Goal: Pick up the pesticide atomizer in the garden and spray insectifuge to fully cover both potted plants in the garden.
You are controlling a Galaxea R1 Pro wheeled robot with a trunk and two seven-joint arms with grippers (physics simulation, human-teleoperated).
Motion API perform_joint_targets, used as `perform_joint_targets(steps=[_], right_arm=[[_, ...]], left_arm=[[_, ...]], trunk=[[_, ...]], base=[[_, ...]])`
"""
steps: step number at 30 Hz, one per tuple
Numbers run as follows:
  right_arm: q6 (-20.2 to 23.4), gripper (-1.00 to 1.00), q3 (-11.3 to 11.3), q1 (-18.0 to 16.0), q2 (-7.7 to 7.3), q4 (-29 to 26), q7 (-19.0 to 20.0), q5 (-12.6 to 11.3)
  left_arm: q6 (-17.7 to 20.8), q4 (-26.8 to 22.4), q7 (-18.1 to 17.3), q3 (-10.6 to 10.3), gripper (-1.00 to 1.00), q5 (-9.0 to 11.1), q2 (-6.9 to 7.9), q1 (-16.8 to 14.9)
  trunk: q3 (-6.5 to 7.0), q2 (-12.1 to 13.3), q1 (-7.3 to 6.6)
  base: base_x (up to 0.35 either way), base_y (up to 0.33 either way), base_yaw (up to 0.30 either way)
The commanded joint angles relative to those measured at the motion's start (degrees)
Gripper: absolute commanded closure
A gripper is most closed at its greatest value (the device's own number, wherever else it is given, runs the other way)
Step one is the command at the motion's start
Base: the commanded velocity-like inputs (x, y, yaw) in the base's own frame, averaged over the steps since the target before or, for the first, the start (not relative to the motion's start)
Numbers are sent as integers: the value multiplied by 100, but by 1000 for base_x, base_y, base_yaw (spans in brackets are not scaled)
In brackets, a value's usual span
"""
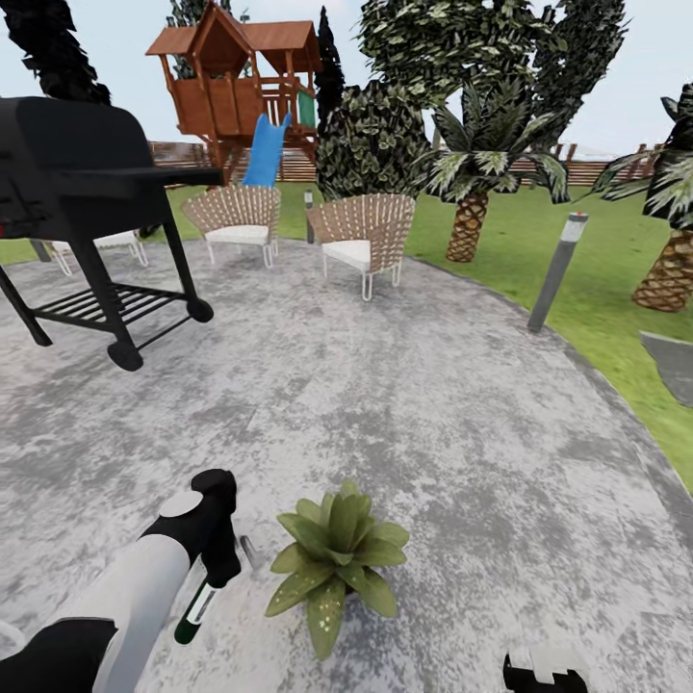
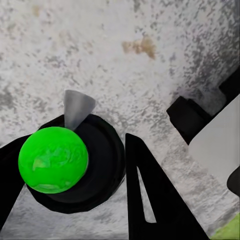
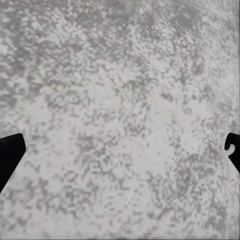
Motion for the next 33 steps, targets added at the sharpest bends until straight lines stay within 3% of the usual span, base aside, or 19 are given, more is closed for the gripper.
perform_joint_targets(steps=[1,9,12,17,22,26,33], right_arm=[[-17,-100,-41,-8,1,8,-23,60],[-17,-100,-41,-7,1,8,-23,60],[-17,-100,-41,-7,1,8,-23,60],[-17,-100,-41,-6,1,8,-25,60],[-17,-100,-32,-7,-4,13,-29,68],[-17,-100,-25,-8,-8,23,-18,77],[-17,-100,-23,-5,-8,19,-14,78]], left_arm=[[56,-9,-40,-5,100,-27,-8,1],[16,77,140,14,100,-28,-8,147],[12,48,345,26,100,-13,19,354],[4,-6,403,65,100,3,95,362],[-79,-4,344,27,100,-33,270,339],[-504,37,340,14,100,1,481,405],[-564,-2,331,37,100,35,343,331]], trunk=[[-5,-2,0],[-22,-2,0],[-26,-2,0],[-26,-2,0],[-27,-2,0],[-27,-2,0],[-27,-2,0]], base=[[69,150,-300],[12,27,-267],[0,1,-76],[0,0,-8],[0,0,0],[0,0,0],[73,66,0]])
